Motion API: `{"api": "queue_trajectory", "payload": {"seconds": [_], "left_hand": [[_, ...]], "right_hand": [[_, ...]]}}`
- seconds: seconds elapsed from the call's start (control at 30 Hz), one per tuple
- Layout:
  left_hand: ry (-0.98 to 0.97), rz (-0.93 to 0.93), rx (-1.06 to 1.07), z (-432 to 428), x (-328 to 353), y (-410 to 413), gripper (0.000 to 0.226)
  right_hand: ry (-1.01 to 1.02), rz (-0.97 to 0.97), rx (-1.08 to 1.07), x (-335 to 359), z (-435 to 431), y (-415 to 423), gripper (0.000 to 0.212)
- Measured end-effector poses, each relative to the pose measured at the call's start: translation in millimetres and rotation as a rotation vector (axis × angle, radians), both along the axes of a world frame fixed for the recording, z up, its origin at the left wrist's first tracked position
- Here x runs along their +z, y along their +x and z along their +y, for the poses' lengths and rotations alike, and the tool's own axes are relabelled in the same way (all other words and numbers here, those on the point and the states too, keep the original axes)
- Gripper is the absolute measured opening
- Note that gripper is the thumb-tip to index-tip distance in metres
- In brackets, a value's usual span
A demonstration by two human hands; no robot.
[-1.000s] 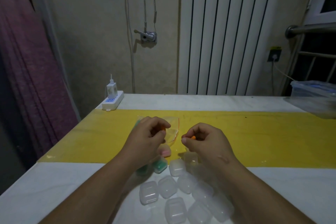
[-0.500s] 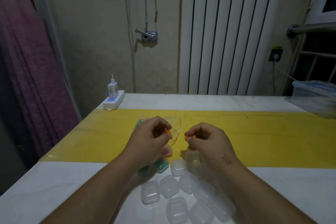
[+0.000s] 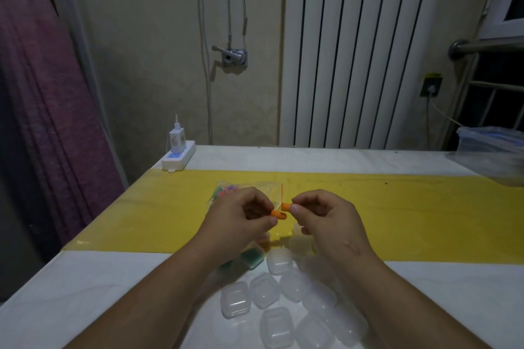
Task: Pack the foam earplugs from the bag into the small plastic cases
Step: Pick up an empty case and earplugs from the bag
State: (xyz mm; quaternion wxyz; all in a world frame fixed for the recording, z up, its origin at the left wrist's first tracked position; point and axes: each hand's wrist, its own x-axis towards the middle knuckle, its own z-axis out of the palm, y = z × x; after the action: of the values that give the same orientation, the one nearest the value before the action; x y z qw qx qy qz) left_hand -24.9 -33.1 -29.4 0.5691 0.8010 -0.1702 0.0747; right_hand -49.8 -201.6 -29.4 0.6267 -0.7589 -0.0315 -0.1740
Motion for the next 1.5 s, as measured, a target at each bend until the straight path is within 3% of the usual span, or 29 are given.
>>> {"api": "queue_trajectory", "payload": {"seconds": [0.6, 0.77, 0.87, 0.93, 1.0, 1.1, 1.27, 1.5], "left_hand": [[0.003, 0.034, -0.030, 0.2, -0.2, -0.2, 0.023], [0.541, -0.228, 0.006, 3.8, 3.5, -2.0, 0.012], [0.888, -0.291, -0.109, 1.4, 3.3, -1.1, 0.037], [0.989, -0.270, -0.164, -0.9, 3.4, -2.6, 0.042], [0.911, -0.241, -0.215, -1.3, 3.9, -3.6, 0.033], [0.564, -0.153, -0.162, 3.4, 7.6, -6.6, 0.019], [-0.035, 0.125, -0.118, 3.3, 14.6, -15.0, 0.027], [-0.090, 0.100, -0.057, 3.5, 12.5, -11.4, 0.019]], "right_hand": [[0.051, 0.088, 0.077, -3.9, 7.4, -1.3, 0.016], [0.018, 0.050, -0.023, -2.4, 0.2, 1.7, 0.018], [0.005, 0.043, -0.058, -2.5, -1.6, 1.9, 0.016], [0.000, 0.040, -0.073, -1.5, -2.4, 1.5, 0.014], [0.004, 0.039, -0.092, -0.2, -3.9, 1.3, 0.012], [0.024, 0.040, -0.108, 2.4, -6.4, 0.6, 0.011], [0.090, 0.081, -0.032, 5.6, -5.2, -0.6, 0.017], [0.179, 0.215, 0.088, 6.0, 1.3, -1.8, 0.027]]}}
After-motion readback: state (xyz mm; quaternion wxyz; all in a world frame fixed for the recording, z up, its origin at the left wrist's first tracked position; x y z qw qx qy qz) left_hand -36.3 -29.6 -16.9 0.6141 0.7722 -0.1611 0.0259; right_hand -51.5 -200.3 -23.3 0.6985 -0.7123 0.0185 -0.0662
